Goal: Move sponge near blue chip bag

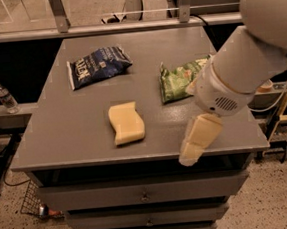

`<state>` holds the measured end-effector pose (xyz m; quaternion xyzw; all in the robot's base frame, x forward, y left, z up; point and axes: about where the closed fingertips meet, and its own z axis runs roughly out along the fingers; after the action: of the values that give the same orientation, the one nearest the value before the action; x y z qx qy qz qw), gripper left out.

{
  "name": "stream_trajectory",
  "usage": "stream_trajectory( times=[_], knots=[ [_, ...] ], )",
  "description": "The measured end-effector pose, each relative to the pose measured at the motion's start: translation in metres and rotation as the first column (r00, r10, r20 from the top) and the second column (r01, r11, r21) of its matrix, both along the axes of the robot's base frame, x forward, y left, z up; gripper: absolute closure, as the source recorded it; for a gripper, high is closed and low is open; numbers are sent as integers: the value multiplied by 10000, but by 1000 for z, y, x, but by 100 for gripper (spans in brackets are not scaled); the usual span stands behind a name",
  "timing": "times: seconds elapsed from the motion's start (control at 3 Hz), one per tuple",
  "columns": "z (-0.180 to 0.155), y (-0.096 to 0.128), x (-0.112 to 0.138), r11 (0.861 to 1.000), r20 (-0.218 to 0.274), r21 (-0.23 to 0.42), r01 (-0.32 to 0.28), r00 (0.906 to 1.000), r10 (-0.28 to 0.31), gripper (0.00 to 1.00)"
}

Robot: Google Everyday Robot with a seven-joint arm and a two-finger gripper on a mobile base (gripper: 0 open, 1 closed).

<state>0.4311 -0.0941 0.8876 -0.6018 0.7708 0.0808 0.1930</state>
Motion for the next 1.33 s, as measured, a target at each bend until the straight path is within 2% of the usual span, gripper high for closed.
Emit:
stream_trajectory(
  times=[0.33, 0.67, 1.0, 1.33],
  knots=[
    [-22, 51, 8, 9982, -156, 265, -534, 9984, 538, 0],
    [-32, 86, 24, 9972, 33, 411, -629, 9980, 628, 0],
    [-47, 113, 40, 9986, 197, 324, -424, 9989, 417, 0],
    [-55, 120, 47, 9993, 184, 228, -303, 9994, 299, 0]
  ],
)
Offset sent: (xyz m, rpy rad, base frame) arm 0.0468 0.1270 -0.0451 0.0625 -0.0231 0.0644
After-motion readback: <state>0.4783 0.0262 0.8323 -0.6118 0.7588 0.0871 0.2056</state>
